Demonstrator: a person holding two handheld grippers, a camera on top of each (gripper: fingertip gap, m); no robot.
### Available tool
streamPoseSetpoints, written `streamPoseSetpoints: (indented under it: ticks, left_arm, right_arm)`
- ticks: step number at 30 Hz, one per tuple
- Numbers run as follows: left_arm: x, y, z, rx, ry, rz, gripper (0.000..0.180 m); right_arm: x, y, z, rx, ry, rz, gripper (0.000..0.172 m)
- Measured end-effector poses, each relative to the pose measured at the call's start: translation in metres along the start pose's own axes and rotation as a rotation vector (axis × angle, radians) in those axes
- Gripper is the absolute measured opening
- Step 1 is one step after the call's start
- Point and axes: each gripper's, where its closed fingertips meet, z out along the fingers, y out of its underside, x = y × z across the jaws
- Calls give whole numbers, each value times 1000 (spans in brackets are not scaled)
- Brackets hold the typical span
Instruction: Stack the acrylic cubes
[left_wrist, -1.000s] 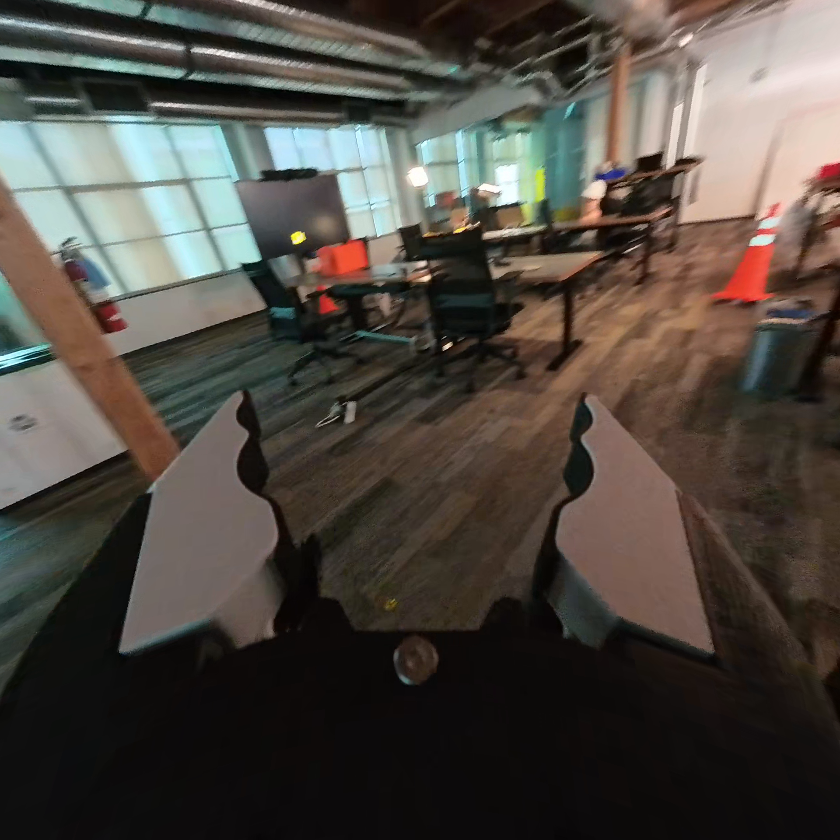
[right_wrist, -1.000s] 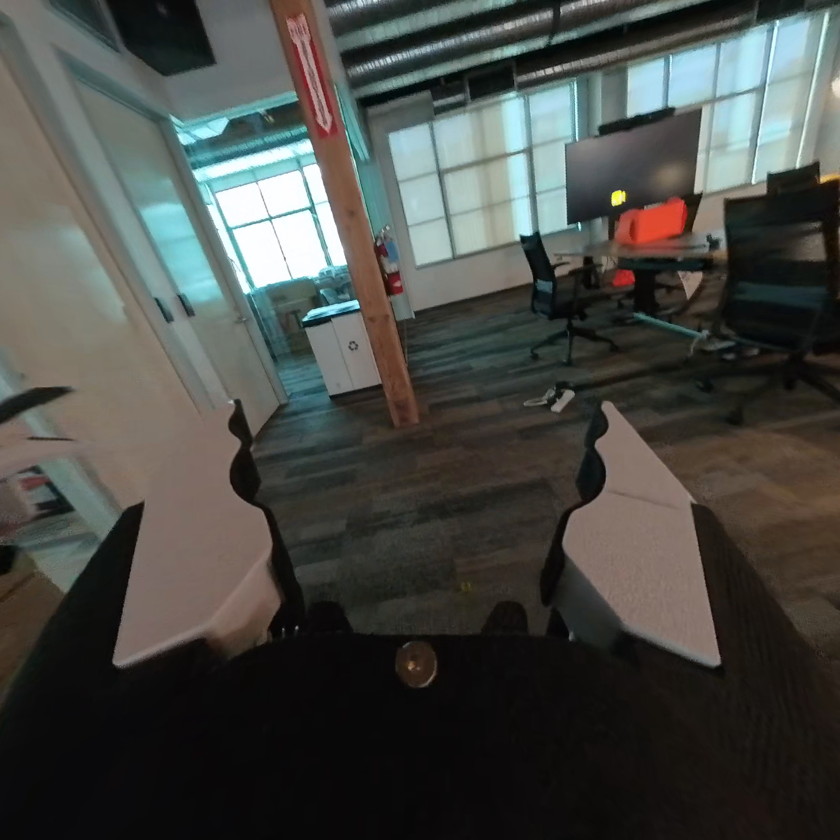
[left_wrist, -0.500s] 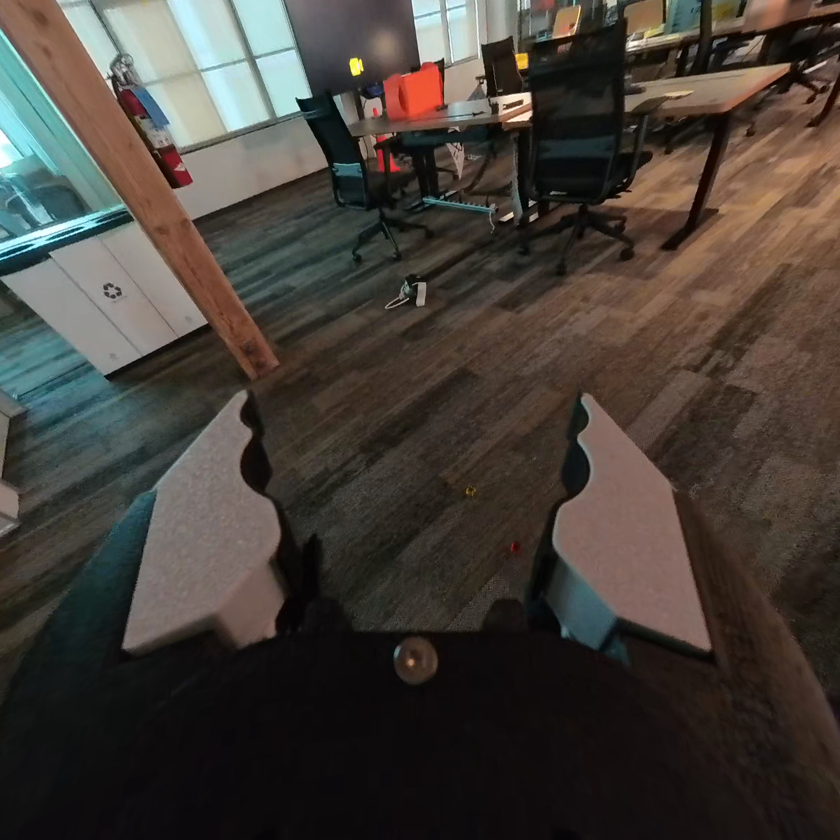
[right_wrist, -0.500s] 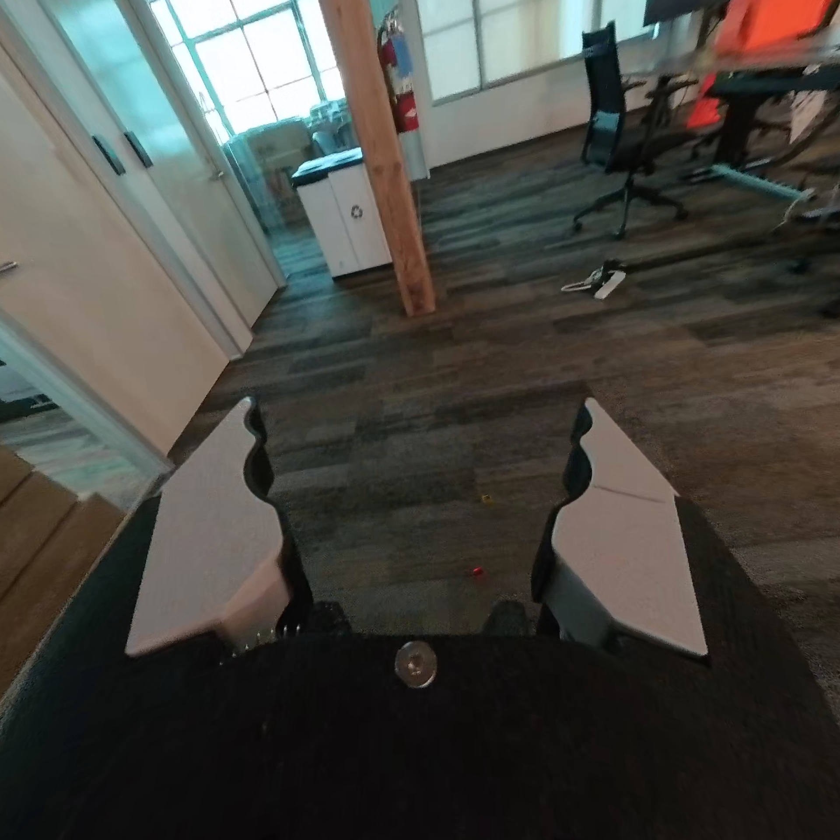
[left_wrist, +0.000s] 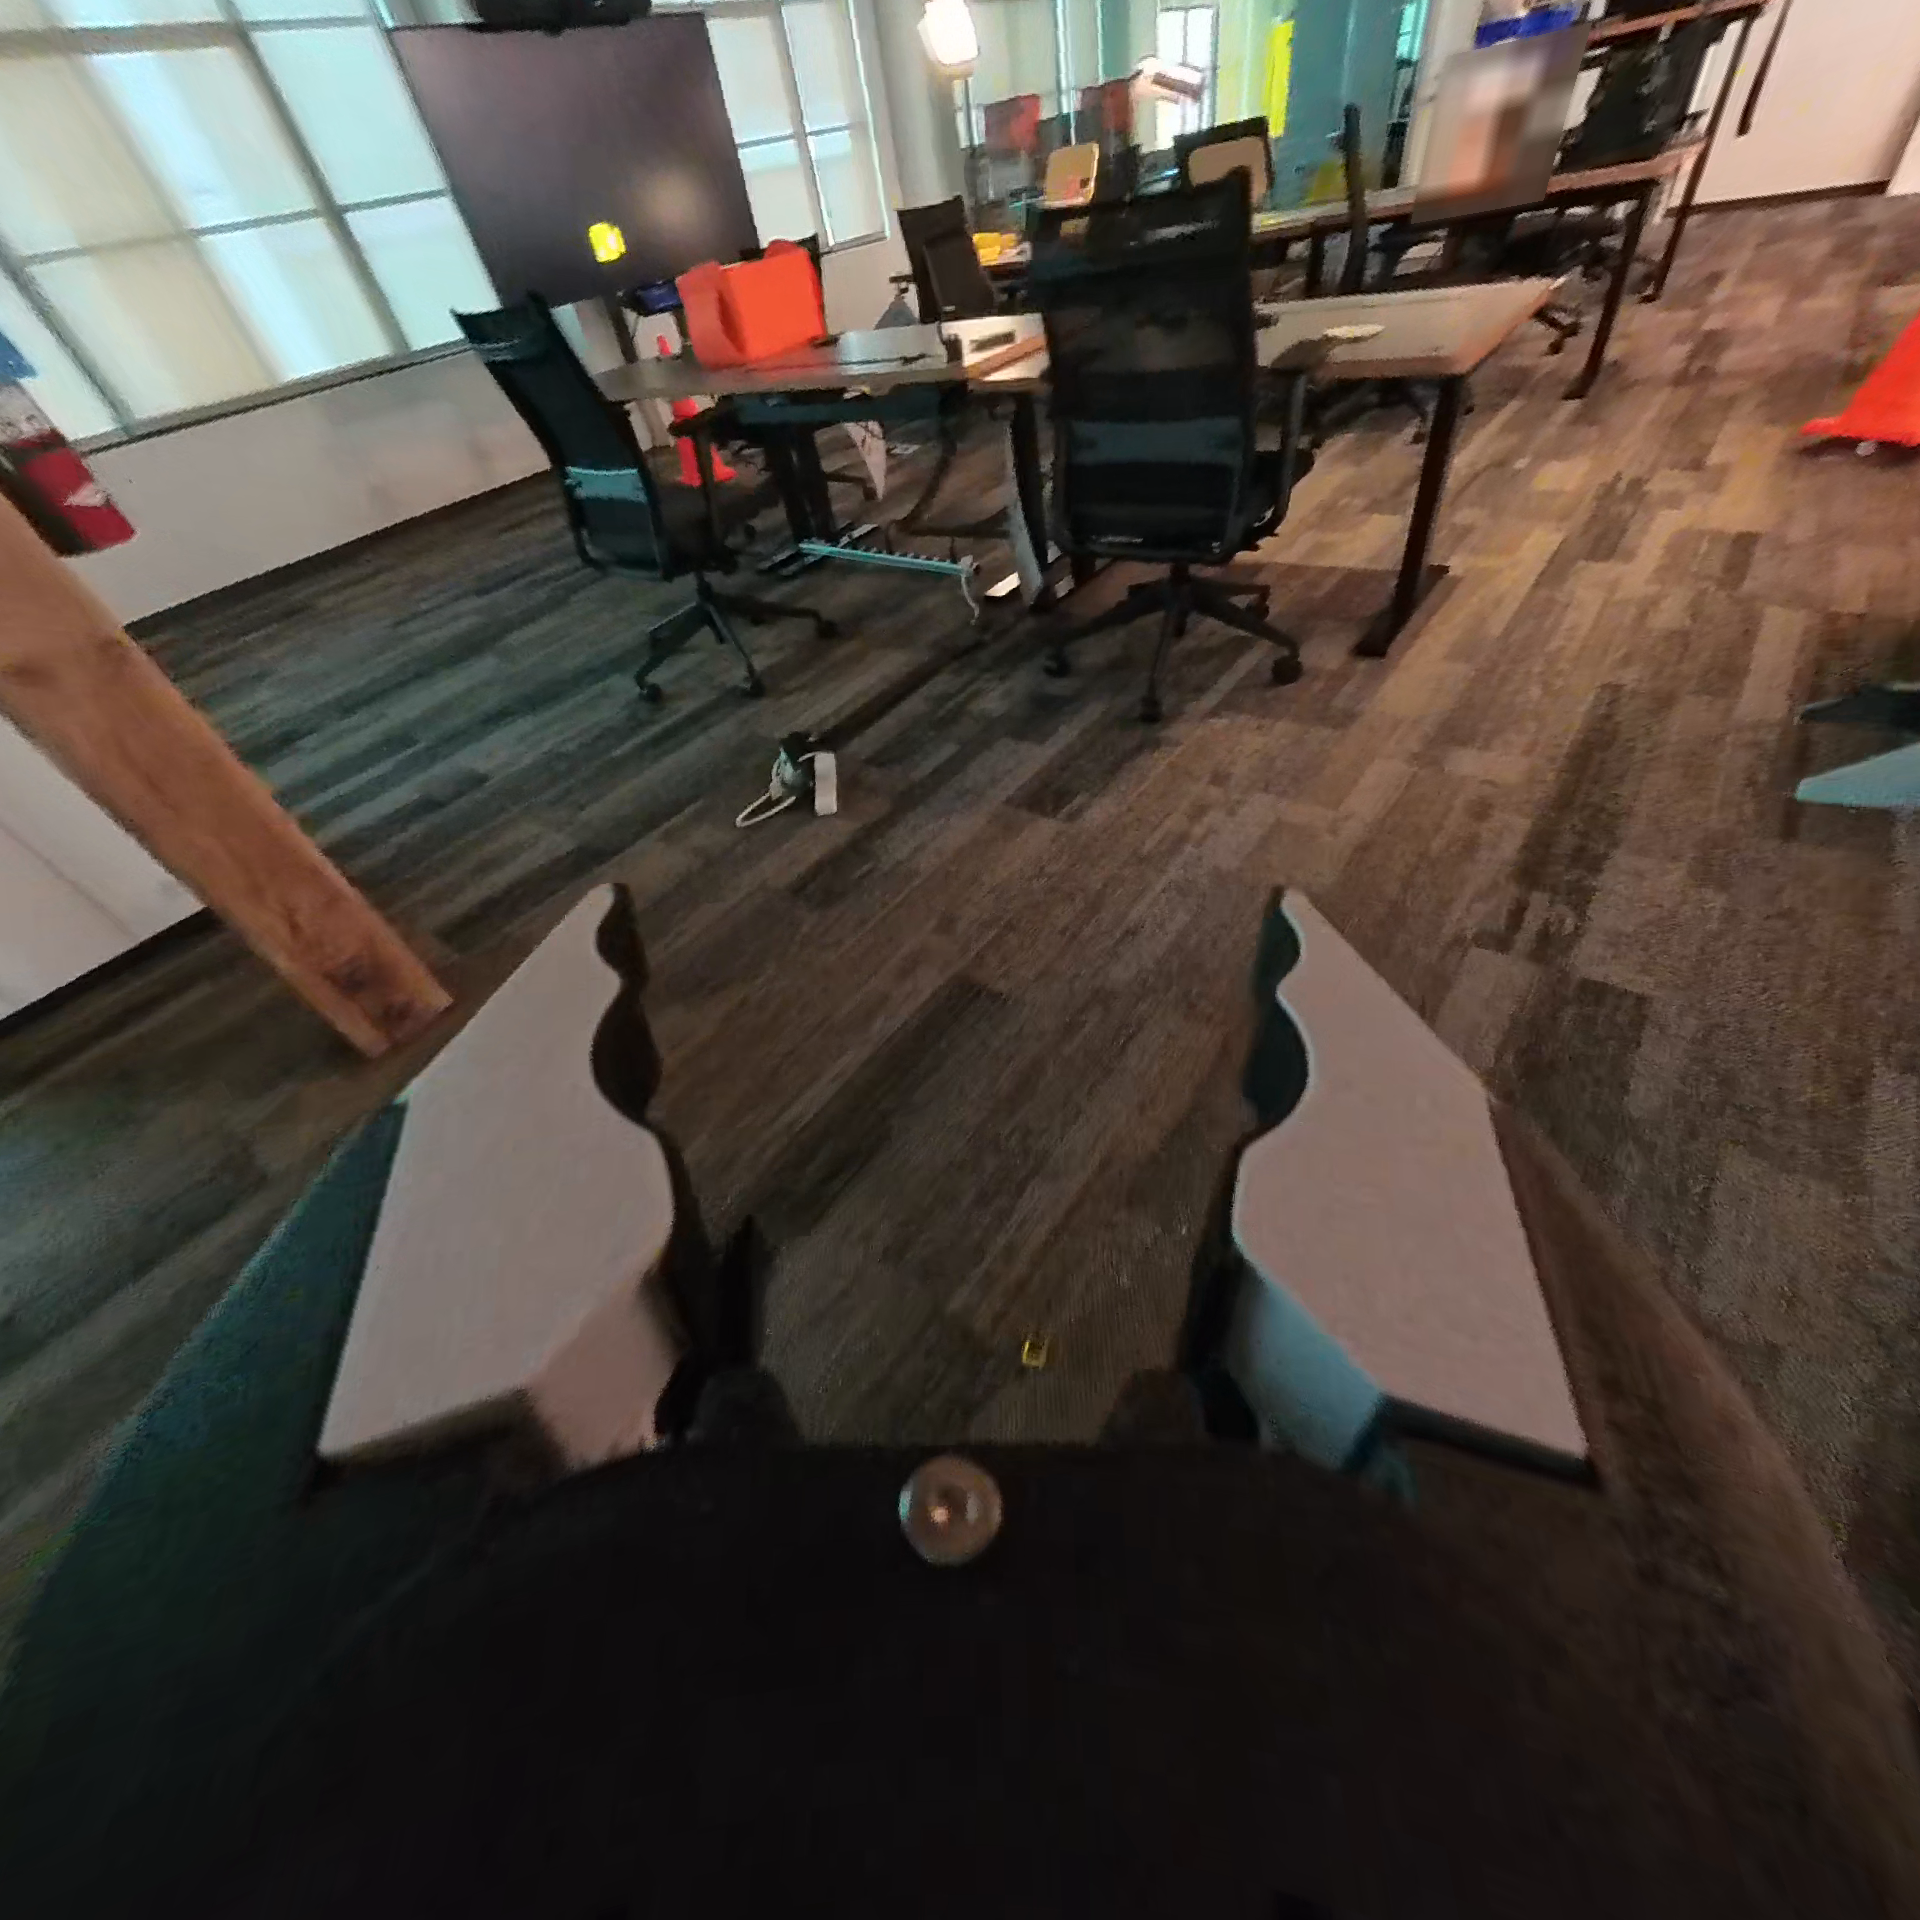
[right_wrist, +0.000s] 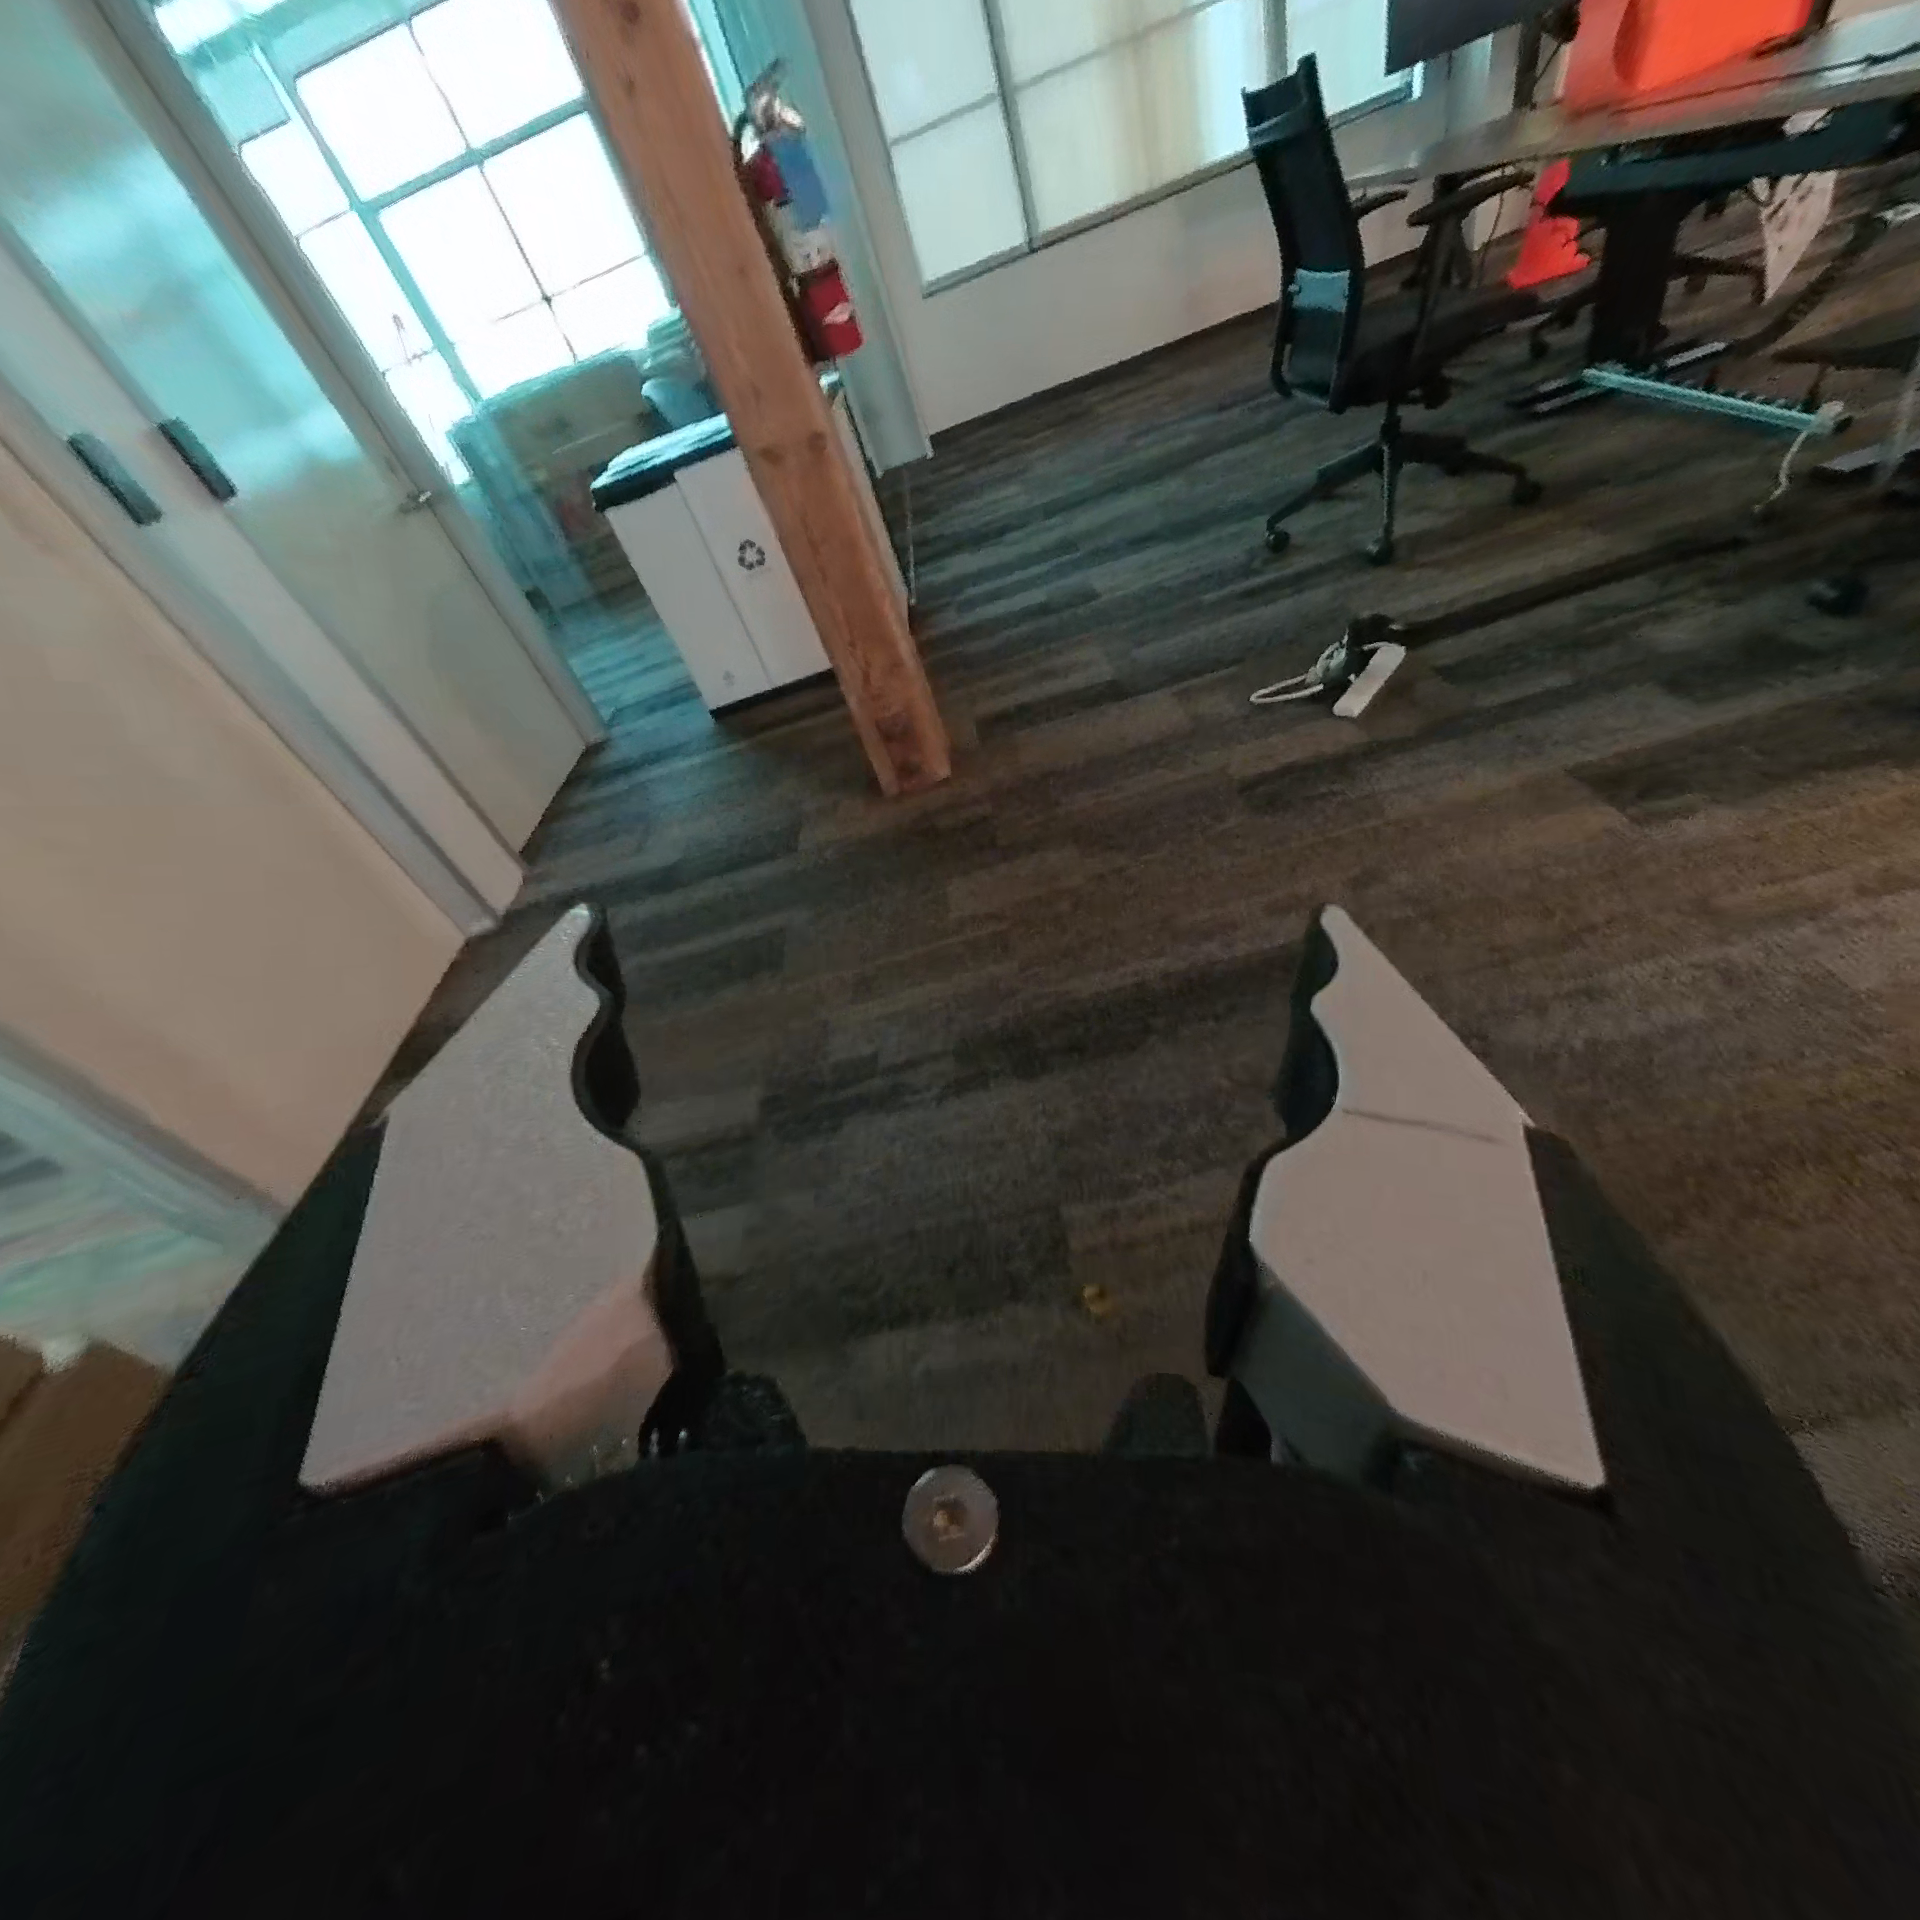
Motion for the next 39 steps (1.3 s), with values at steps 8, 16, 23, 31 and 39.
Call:
streamPoseSetpoints:
  ticks: [8,16,23,31,39]
  left_arm:
    - [-78,-38,63,279,-239,-213,78]
    - [-149,-31,159,299,-170,-280,74]
    - [-195,-20,278,123,167,-131,40]
    - [-173,160,380,-295,437,-247,29]
    - [-89,482,398,-799,348,-321,35]
  right_arm:
    - [9,4,59,-58,-26,-17,114]
    - [15,35,89,-100,84,52,89]
    - [18,71,148,18,405,279,60]
    - [4,190,203,-174,599,434,14]
    - [47,410,196,-276,777,833,23]
